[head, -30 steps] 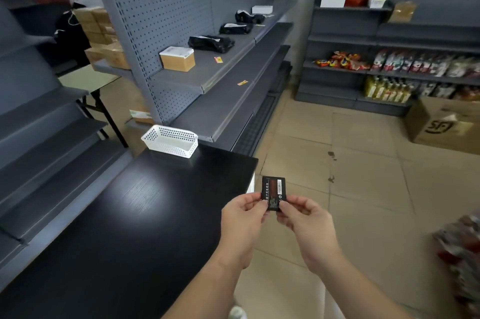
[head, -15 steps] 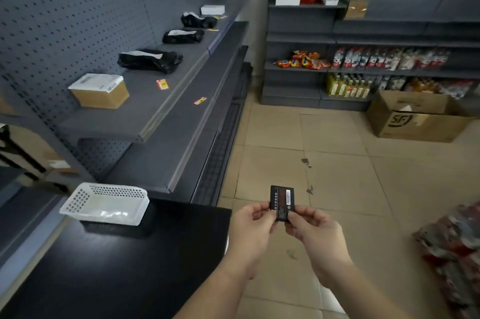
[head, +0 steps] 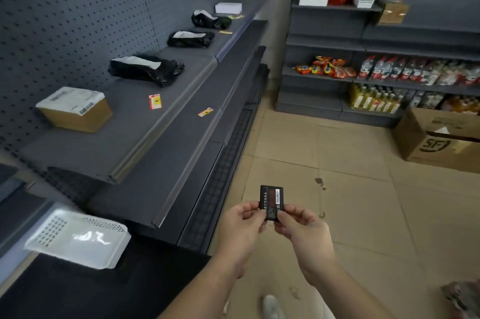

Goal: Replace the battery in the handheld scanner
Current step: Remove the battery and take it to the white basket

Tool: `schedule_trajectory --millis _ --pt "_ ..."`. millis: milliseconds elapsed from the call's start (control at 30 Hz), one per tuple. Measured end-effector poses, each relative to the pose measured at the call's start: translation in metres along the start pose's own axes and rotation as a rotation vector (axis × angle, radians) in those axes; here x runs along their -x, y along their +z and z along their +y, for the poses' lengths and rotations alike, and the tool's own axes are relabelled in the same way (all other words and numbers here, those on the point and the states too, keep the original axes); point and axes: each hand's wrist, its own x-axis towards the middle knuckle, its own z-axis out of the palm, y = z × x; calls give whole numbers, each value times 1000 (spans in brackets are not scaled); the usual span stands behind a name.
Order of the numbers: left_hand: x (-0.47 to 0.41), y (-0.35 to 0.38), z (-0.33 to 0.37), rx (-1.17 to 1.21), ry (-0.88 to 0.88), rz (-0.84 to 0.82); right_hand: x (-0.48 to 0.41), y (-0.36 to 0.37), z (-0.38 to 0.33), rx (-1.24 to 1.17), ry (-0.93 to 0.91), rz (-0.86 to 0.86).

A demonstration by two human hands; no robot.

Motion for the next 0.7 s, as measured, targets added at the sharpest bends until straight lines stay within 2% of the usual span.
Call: schedule_trajectory --millis 233,433,567,700 --pt "-38 -49 14 179 -32 386 -64 89 0 213 80 -446" --pt "-4 -110 9 378 -39 800 -42 168 20 449 87 -879" --pt "26 -142 -5 465 -52 1004 -5 205 29 519 130 -1045" --pt "42 -169 -21 459 -51 1098 21 229 49 565 170 -1134"
